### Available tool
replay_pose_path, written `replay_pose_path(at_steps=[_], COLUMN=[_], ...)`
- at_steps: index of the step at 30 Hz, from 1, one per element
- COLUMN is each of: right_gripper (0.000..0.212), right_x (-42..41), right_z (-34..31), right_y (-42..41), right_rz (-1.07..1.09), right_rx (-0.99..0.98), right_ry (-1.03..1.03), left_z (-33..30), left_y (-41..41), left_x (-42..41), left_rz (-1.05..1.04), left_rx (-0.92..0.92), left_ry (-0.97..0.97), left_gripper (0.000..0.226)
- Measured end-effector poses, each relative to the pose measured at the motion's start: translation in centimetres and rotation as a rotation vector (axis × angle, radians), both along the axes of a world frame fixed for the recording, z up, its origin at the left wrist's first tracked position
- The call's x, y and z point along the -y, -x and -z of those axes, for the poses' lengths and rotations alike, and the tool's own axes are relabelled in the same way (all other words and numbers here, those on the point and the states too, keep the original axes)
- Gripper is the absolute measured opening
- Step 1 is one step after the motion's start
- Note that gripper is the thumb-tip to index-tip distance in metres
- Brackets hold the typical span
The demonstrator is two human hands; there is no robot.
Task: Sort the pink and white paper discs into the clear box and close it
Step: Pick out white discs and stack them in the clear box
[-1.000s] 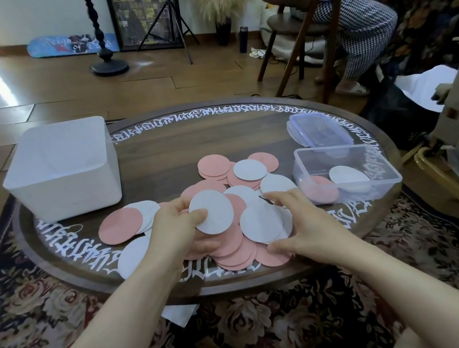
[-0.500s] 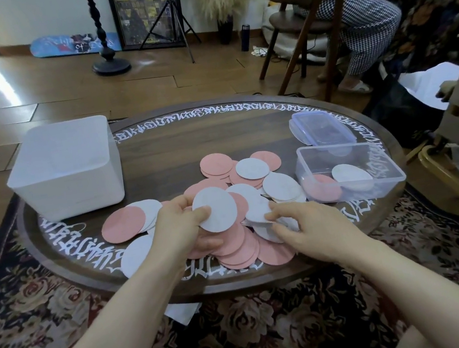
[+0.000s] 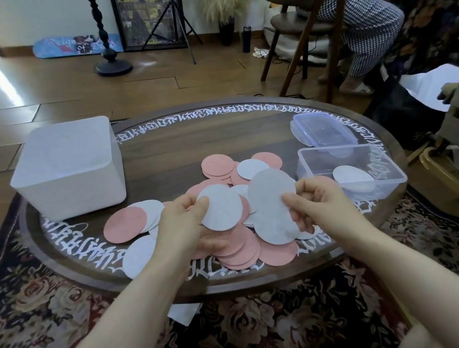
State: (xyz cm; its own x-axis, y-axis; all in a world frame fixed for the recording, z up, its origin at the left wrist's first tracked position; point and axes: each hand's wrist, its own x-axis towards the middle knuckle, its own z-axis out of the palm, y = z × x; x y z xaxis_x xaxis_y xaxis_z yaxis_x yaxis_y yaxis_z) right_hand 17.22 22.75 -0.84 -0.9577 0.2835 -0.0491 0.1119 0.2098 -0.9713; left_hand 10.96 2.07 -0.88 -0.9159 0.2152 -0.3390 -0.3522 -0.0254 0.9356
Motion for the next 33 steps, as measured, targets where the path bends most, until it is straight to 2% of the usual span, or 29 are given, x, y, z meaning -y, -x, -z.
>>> replay_pose_path(at_steps=[4,10,19,23,25,27,29,30,33], right_gripper=[0.015,0.023,0.027,0.022,0.017,0.008,0.017,0.024,0.044], right_x=[0.4,1.3,1.7,1.8,1.4,0.3,-1.0,-1.4,-1.7], right_z=[-0.2,-0.4,-0.2,0.2,0.4,0.6,0.8,0.8,0.3], right_y=[-0.2,-0.3,-0.4,-0.3,-0.2,-0.1,-0.2,-0.3,-0.8], right_rz=[-0.083,-0.103,-0.100,-0.131,-0.137,-0.116,-0.140,-0.183,-0.315], right_rx=[0.058,0.080,0.121,0.130,0.114,0.078,0.091,0.119,0.219], right_ry=[0.095,0.100,0.080,0.092,0.008,-0.264,-0.656,-0.785,-0.870], left_z=[-0.3,0.0,0.3,0.7,0.7,0.7,0.8,0.8,0.5], left_y=[-0.4,-0.5,-0.9,-1.2,-1.0,-0.6,-0.1,0.1,0.3], left_x=[-0.1,-0.5,-1.0,-1.3,-1.3,-1.1,-0.7,-0.5,-0.1], left_rz=[0.034,0.135,0.236,0.198,0.144,0.087,0.031,0.009,-0.040], left_rx=[-0.018,-0.012,-0.090,-0.102,-0.093,-0.086,-0.113,-0.123,-0.071], left_ry=[-0.040,-0.136,-0.145,-0.125,-0.129,-0.142,-0.097,-0.073,-0.090], left_gripper=[0.016,0.022,0.016,0.018,0.018,0.019,0.017,0.018,0.016])
